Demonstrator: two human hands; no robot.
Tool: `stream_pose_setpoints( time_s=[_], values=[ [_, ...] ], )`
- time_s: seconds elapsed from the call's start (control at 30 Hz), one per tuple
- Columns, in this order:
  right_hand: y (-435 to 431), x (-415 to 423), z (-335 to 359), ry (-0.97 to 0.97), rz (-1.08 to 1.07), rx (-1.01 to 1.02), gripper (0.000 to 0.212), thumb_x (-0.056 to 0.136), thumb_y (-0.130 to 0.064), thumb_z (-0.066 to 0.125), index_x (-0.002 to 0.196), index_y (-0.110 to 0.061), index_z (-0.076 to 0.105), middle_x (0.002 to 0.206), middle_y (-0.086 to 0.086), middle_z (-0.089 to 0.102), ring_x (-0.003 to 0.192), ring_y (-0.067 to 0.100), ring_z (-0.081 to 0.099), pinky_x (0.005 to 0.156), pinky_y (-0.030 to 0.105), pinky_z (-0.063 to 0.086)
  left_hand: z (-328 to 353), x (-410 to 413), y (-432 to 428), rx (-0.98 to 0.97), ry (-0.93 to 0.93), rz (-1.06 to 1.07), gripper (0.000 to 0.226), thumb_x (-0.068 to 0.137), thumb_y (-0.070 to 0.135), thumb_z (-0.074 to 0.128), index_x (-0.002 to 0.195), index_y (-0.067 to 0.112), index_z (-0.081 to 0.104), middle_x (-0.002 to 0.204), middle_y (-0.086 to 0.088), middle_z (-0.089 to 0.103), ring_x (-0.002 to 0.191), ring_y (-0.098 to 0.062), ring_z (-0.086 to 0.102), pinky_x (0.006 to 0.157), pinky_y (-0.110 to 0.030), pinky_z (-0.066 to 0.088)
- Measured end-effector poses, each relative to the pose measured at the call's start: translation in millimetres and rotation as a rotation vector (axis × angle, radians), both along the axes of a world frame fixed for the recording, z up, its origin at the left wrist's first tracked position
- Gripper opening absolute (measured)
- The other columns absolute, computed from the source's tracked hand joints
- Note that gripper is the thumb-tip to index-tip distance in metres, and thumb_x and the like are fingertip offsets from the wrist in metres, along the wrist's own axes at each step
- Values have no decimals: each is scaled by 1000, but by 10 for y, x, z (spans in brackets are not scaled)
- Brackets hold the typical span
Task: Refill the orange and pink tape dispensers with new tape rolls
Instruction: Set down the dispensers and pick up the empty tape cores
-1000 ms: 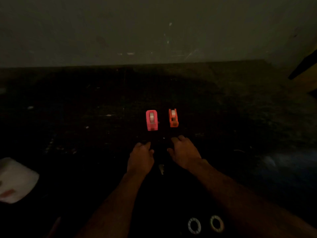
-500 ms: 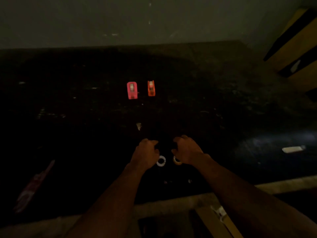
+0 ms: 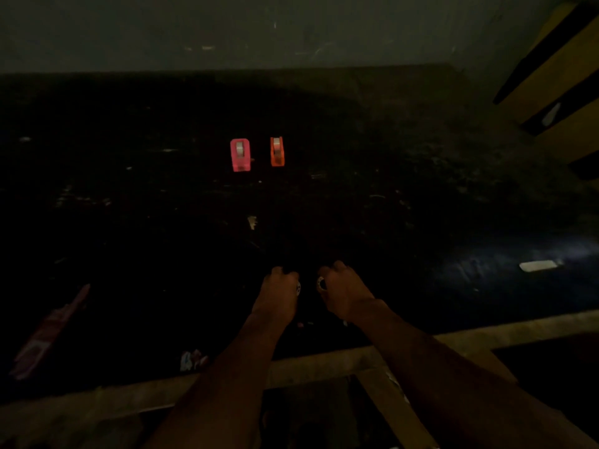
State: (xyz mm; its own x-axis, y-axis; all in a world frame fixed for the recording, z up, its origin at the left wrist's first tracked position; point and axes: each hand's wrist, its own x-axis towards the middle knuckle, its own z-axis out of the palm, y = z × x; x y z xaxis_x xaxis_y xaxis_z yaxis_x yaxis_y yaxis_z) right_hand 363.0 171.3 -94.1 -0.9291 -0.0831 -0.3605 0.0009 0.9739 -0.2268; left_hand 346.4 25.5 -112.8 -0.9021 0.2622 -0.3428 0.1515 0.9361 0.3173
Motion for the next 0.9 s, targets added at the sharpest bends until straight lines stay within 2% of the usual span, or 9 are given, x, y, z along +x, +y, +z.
stream_pose_setpoints(
  time_s=[0.13, 0.23, 0.4, 0.6, 0.9],
  values=[
    [-43, -66, 126, 18, -34, -43, 48, 87, -15, 58, 133, -9, 45, 130, 20, 45, 116, 38, 50, 100, 43, 45, 162, -67, -72, -20, 42, 40, 42, 88, 14, 61, 129, 13, 56, 130, -18, 48, 116, -34, 55, 100, -39, 48],
    [-132, -233, 355, 48, -38, -76, 45, 88, -18, 57, 131, -10, 47, 128, 20, 47, 114, 38, 51, 98, 44, 46, 407, -222, -220, -39, 68, 71, 42, 85, 12, 63, 127, 13, 57, 129, -19, 48, 116, -35, 55, 99, -40, 48],
    [-430, -680, 768, 186, 6, -104, 36, 89, -22, 56, 123, -9, 52, 121, 20, 50, 108, 40, 56, 93, 41, 48, 889, -577, -653, -25, 166, 183, 41, 88, 13, 59, 129, 15, 56, 129, -18, 50, 116, -34, 55, 100, -38, 47],
    [-999, -1419, 1118, 242, 50, -142, 41, 86, -22, 62, 123, -8, 52, 125, 17, 50, 111, 34, 55, 95, 40, 48, 1214, -1172, -1336, -7, 247, 313, 42, 86, 15, 63, 126, 8, 53, 128, -19, 52, 117, -35, 56, 98, -40, 46],
    [-1796, -2610, 1006, 234, 51, -165, 29, 90, -19, 56, 116, -4, 54, 122, 19, 53, 110, 35, 55, 90, 39, 48, 1069, -2387, -2089, 31, 104, 299, 37, 88, 17, 64, 124, 10, 56, 129, -17, 50, 117, -33, 55, 98, -39, 48]
  ],
)
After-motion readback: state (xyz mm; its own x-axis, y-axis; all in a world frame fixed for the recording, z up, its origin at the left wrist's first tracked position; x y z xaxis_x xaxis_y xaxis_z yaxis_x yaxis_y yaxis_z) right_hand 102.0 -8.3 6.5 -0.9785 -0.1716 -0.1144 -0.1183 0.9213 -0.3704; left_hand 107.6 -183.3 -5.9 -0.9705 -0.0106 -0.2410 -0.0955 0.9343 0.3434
